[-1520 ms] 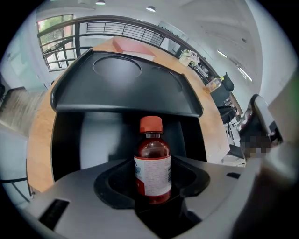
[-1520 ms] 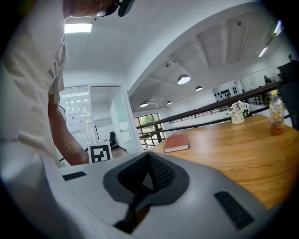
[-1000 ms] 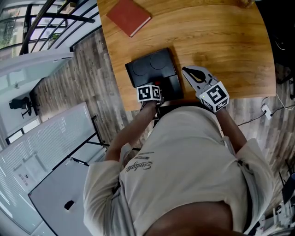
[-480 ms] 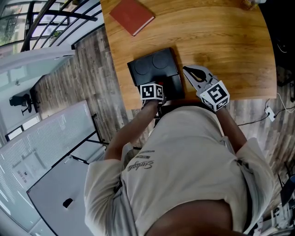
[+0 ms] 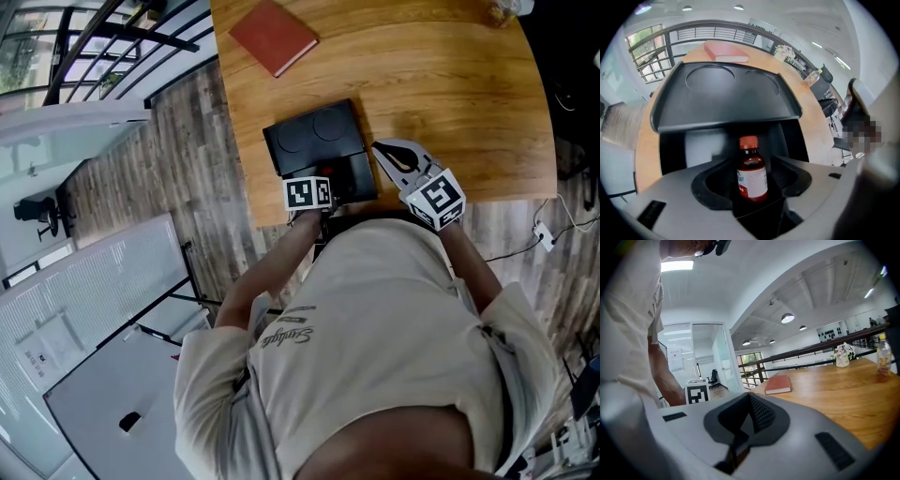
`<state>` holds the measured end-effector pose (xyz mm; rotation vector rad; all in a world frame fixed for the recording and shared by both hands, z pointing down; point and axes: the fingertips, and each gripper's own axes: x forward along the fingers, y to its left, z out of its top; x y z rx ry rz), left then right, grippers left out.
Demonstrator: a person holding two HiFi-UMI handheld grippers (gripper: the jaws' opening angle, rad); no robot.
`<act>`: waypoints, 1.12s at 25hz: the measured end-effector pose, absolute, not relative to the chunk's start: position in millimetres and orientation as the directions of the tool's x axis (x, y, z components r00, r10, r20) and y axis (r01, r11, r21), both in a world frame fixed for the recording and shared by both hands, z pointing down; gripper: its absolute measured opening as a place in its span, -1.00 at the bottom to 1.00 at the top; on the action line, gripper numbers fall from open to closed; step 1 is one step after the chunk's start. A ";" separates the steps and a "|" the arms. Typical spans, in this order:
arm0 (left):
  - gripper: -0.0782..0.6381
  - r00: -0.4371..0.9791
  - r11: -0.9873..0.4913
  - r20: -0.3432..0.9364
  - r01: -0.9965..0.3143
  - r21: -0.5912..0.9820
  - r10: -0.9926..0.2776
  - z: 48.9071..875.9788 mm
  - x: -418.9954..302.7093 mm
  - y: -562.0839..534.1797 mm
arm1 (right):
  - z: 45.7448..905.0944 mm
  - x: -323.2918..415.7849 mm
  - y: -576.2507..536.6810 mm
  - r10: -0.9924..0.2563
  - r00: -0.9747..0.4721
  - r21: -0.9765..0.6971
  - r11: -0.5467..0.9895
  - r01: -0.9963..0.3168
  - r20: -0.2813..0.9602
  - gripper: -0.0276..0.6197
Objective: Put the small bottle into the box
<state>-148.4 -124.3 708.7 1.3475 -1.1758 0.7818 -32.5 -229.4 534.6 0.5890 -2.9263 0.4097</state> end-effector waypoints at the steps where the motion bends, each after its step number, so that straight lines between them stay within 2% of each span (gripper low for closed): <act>1: -0.08 0.294 0.133 0.930 -0.935 0.327 -0.221 704.7 -149.2 -126.2 | 533.0 -35.0 -227.2 -0.361 -0.915 -0.231 0.889 -0.396 0.179 -0.93; 8: -0.11 0.357 0.115 0.864 -0.900 0.420 -0.354 667.9 -159.5 -127.8 | 519.0 -57.9 -207.1 -0.375 -0.905 -0.204 0.887 -0.413 0.200 -0.93; 12: -0.29 0.371 0.084 0.817 -0.889 0.449 -0.440 642.0 -174.7 -124.4 | 505.7 -66.8 -198.9 -0.406 -0.891 -0.221 0.868 -0.446 0.204 -0.93; 15: -0.51 0.369 0.073 0.771 -0.880 0.470 -0.519 623.0 -186.2 -128.0 | 496.6 -70.1 -196.4 -0.419 -0.884 -0.216 0.861 -0.459 0.208 -0.93; 18: -0.68 0.389 0.051 0.688 -0.849 0.526 -0.612 598.7 -191.8 -135.2 | 489.4 -75.0 -193.6 -0.415 -0.884 -0.207 0.865 -0.456 0.213 -0.93; 21: -0.70 0.396 0.000 0.607 -0.837 0.547 -0.689 574.8 -195.3 -148.6 | 480.6 -81.4 -198.7 -0.402 -0.892 -0.184 0.880 -0.438 0.205 -0.93; 28: -0.70 0.346 -0.091 0.459 -0.867 0.491 -0.818 507.3 -218.5 -167.2 | 450.1 -102.2 -208.1 -0.387 -0.908 -0.143 0.901 -0.410 0.162 -0.93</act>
